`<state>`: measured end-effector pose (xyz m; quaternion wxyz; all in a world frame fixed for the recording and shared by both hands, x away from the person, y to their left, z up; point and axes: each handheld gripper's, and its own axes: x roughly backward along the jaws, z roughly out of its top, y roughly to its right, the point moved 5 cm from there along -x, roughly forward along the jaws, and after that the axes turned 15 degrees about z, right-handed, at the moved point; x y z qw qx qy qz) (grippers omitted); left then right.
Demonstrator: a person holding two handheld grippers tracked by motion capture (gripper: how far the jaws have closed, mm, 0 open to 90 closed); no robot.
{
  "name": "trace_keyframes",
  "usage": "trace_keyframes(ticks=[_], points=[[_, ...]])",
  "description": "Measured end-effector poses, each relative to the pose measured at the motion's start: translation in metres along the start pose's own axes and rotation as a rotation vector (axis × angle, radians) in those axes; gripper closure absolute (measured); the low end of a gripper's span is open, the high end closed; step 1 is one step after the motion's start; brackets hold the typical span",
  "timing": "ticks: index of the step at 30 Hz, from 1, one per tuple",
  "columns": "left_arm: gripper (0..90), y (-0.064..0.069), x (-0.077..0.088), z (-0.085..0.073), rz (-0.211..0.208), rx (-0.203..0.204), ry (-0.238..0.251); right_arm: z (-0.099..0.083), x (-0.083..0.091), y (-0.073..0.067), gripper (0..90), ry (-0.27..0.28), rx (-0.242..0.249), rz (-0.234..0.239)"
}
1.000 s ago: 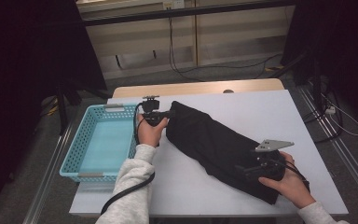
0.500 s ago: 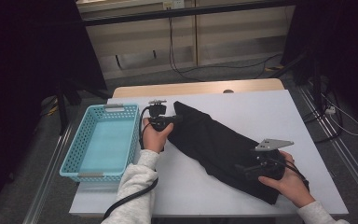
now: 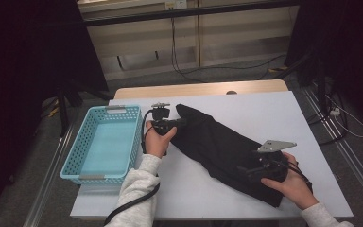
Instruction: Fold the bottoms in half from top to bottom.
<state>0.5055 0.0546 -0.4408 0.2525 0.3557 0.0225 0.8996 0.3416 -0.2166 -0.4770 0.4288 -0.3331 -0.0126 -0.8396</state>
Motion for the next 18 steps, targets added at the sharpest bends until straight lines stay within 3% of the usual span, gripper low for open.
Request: trace_keyframes(ticks=[18], points=[[87.6,0.014,-0.005,-0.007,-0.023,-0.037,-0.010,-0.002,0.003,0.003,13.6,-0.001,-0.005,-0.006]])
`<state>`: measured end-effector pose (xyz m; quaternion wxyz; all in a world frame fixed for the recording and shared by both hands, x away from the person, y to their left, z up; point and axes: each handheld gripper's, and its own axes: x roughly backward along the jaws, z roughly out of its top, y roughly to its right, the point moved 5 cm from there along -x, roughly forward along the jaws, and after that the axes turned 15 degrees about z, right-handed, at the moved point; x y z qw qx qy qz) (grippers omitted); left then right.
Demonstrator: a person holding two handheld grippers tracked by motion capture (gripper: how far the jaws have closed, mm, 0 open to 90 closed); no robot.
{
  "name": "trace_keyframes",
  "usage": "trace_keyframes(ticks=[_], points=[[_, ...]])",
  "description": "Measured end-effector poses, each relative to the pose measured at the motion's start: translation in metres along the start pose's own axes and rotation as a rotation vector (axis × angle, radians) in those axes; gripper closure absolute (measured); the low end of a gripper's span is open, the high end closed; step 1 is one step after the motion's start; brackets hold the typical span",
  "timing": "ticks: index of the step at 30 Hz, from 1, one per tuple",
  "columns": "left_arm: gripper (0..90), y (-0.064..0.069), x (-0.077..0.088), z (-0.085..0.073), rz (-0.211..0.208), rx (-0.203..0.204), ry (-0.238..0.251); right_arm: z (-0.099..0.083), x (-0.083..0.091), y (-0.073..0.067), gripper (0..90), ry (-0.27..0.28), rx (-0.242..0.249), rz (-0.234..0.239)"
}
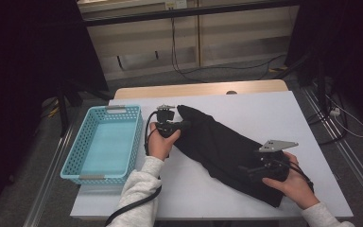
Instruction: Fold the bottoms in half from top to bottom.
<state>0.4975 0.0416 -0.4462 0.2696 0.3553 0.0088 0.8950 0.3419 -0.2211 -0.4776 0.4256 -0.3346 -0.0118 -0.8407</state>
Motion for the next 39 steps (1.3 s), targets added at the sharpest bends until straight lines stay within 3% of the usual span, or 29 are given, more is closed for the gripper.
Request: trace_keyframes(ticks=[14,33,39], points=[[87.5,0.010,-0.001,-0.006,-0.033,-0.029,-0.015,0.001,0.001,0.001,13.0,0.005,0.005,-0.012],[87.5,0.015,0.000,-0.012,-0.032,-0.063,-0.019,0.000,0.001,0.000,13.0,0.002,0.007,-0.009],[87.5,0.021,0.002,-0.011,-0.048,-0.079,-0.015,0.000,0.000,0.000,12.9,-0.001,0.010,-0.007]])
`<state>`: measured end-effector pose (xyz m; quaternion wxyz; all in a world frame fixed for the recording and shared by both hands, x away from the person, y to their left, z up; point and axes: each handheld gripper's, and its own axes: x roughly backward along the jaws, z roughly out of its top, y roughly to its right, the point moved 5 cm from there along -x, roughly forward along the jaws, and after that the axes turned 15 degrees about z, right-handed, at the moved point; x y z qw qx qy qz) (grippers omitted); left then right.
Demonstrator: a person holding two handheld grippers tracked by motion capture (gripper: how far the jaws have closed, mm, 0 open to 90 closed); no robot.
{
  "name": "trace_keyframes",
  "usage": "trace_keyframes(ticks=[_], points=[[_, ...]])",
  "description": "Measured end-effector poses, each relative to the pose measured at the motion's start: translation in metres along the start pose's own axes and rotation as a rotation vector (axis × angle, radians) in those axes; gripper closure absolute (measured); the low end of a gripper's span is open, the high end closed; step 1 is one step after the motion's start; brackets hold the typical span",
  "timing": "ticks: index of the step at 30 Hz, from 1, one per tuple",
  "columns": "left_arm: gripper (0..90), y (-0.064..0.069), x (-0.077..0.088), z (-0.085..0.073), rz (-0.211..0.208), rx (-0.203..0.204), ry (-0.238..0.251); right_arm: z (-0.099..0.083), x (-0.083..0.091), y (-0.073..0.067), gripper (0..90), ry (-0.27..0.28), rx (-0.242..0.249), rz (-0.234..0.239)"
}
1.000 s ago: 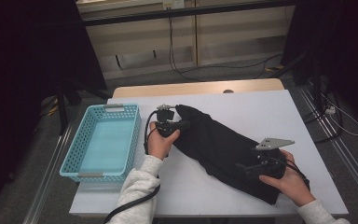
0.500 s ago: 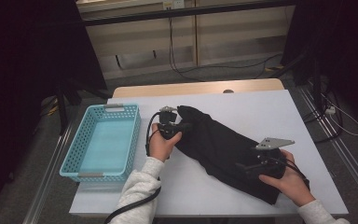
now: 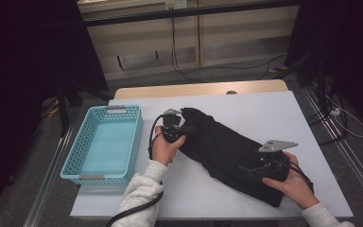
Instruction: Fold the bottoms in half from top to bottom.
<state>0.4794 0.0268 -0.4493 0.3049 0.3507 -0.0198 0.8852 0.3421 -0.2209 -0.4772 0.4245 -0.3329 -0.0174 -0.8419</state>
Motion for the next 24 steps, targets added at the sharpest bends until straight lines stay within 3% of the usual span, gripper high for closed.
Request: trace_keyframes(ticks=[24], points=[[87.5,0.014,0.004,-0.004,-0.046,-0.029,-0.012,0.000,0.000,0.001,12.9,0.000,-0.002,-0.003]])
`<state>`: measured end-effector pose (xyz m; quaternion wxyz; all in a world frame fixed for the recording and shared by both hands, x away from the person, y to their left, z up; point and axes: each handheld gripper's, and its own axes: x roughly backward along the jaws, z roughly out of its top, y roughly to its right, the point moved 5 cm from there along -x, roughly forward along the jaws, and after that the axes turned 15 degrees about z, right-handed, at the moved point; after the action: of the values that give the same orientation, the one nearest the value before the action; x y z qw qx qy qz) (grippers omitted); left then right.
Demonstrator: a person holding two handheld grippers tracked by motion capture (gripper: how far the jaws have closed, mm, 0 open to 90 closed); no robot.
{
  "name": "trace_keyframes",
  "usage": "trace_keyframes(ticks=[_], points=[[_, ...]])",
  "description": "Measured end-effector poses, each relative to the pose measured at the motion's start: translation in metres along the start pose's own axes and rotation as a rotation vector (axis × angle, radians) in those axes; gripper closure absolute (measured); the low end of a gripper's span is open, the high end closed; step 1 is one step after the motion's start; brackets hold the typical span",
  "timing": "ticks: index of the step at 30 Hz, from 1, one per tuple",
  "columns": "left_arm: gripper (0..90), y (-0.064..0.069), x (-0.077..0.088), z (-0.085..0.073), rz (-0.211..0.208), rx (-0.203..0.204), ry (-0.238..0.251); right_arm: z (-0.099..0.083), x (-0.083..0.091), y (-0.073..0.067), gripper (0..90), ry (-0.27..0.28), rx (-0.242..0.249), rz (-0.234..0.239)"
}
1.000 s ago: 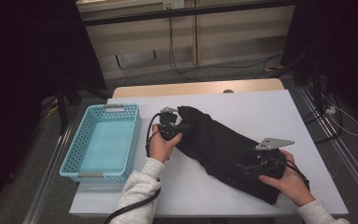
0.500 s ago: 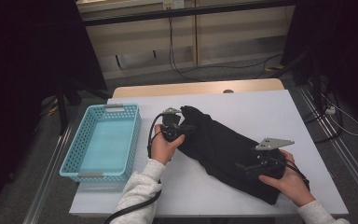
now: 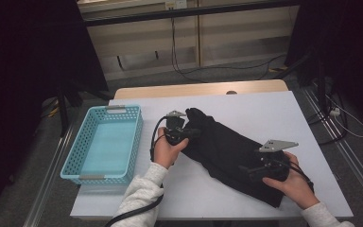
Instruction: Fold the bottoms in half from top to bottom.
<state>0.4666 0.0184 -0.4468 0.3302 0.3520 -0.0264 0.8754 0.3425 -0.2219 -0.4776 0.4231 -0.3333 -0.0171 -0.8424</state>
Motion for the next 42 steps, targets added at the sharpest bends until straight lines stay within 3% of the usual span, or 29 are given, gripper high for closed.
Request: trace_keyframes(ticks=[14,27,42], points=[[87.5,0.009,0.004,0.001,-0.043,-0.002,0.006,0.000,-0.001,0.000,12.9,-0.001,0.001,0.004],[87.5,0.019,0.006,0.000,-0.065,-0.037,-0.002,0.000,0.000,0.000,12.9,0.000,0.001,0.002],[87.5,0.024,0.006,-0.001,-0.078,-0.043,-0.005,-0.001,0.000,0.000,13.0,-0.004,0.003,0.004]])
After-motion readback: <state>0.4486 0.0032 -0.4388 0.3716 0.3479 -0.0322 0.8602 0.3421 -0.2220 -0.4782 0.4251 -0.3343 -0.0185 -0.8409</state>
